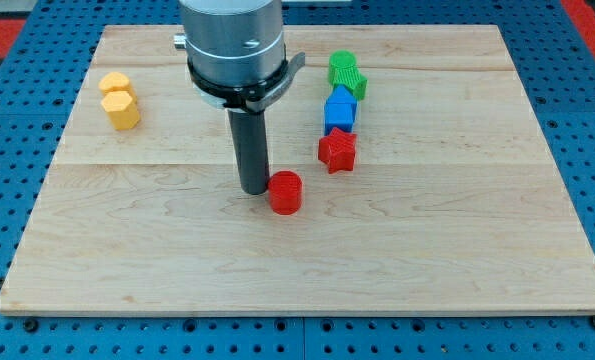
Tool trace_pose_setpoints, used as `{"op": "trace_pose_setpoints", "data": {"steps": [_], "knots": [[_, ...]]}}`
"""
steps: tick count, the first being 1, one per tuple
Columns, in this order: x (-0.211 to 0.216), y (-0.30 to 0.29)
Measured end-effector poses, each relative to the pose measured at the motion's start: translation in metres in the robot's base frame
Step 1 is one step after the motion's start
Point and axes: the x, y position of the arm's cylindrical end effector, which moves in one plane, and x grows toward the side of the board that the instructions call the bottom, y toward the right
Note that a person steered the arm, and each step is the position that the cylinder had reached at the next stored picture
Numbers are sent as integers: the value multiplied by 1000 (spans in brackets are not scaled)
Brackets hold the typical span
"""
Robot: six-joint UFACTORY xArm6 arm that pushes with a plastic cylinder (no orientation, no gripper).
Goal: Place red circle to the bottom of the red star
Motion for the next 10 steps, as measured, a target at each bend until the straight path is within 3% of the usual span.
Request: {"op": "trace_pose_setpoints", "data": {"steps": [1,3,5,8,10], "knots": [[11,-4],[13,51],[59,60],[21,120],[21,104]]}}
